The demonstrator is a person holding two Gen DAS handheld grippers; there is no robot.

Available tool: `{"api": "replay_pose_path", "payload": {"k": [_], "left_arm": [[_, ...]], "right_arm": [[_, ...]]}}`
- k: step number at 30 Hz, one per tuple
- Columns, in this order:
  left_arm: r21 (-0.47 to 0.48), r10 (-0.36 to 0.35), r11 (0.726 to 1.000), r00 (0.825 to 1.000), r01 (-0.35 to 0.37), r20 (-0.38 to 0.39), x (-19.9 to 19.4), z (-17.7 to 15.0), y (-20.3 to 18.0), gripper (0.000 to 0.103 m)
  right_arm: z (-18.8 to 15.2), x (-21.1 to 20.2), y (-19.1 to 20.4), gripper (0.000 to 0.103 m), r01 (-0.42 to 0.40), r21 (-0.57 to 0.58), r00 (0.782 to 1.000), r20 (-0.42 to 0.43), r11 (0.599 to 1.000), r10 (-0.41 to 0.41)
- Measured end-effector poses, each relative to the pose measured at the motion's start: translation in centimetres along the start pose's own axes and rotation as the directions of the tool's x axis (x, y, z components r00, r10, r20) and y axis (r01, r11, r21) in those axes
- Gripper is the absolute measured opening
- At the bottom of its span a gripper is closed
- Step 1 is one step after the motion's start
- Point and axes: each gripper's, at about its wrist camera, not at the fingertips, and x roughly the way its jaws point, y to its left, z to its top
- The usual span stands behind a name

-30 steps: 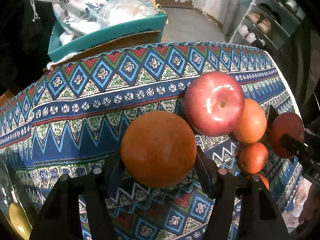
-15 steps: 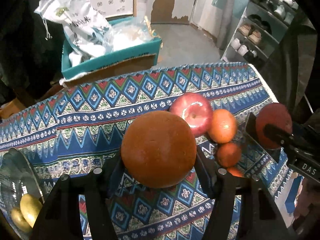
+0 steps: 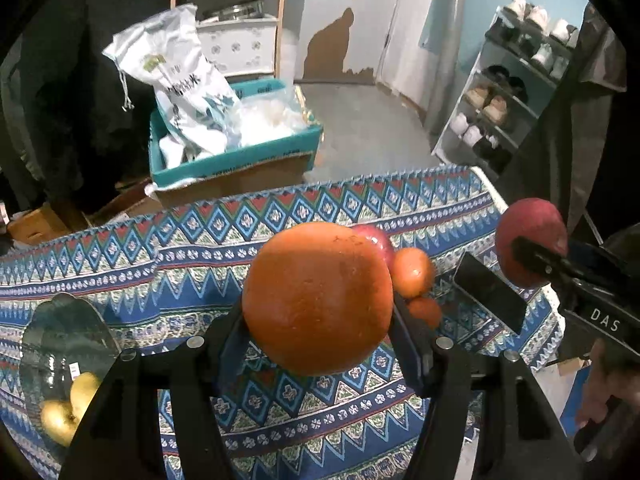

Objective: Organize fruits
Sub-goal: 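Lift and carry the apple and orange toward the glass bowl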

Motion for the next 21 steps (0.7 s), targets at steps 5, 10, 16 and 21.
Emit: {"api": "replay_pose_path", "payload": {"k": [5,10,16,21], "left_arm": [[-0.003,-0.008,1.0,0.999,0.008,0.041,-2.4,0.2,0.2,0.066],[-0.007,-0.012,1.0,0.997,0.012,0.077,-4.4,0.4,0.6,0.066],[0.003,-0.005,1.0,0.993,0.004,0.115,-6.0,0.5,0.9,0.066],[0.009,-0.004,1.0,0.989,0.003,0.149,-7.8,0.3,1.3,0.066]], "right_arm": [[0.7,-2.1,0.9,0.072,-0.012,-0.021,0.999,0.045,1.0,0.013],[1.0,-3.9,1.8,0.072,-0.029,-0.039,0.996,0.08,0.999,0.032],[1.5,-5.5,3.0,0.072,-0.047,-0.06,0.992,0.115,0.997,0.054],[1.8,-6.9,3.9,0.072,-0.068,-0.075,0.986,0.144,0.995,0.078]]}}
